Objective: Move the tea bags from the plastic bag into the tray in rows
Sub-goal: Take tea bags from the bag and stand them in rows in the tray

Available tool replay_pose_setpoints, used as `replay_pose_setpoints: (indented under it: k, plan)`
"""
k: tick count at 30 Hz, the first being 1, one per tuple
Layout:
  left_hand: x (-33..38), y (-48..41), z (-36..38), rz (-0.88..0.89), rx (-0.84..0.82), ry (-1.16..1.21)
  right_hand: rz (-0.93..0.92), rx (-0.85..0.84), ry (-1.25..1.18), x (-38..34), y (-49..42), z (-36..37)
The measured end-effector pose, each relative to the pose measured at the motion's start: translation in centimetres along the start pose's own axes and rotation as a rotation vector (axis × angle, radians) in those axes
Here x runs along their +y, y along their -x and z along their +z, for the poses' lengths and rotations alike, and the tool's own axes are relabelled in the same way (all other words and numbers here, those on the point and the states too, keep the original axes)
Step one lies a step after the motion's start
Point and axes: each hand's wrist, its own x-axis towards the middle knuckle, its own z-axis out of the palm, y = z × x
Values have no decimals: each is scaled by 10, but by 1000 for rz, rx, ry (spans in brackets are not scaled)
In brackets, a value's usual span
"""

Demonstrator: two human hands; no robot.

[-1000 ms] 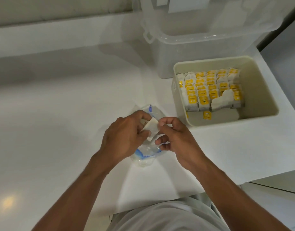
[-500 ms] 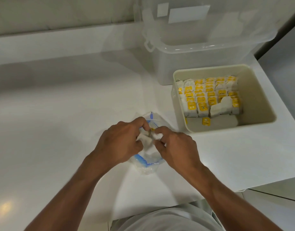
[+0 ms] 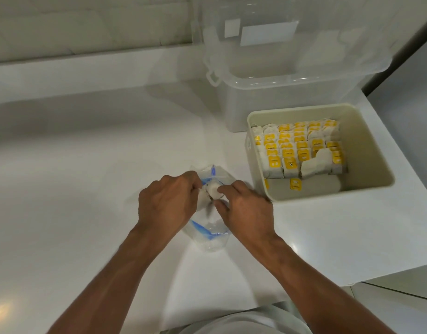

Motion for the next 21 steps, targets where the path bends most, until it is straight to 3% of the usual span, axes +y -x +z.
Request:
replay_pose_setpoints:
  k: [10, 12, 17, 21]
  plan:
    - [-18, -33, -4, -4, -25, 93, 1, -6, 58, -9, -27, 19]
    - [-19, -35, -4, -5, -9, 100, 92, 12, -147, -10, -29, 13]
    - [-18, -34, -10, -66, -51, 361, 508, -169, -929, -18, -31, -16]
    - [-16, -33, -29, -59, -118, 599, 735, -233, -1289, -20, -39, -37]
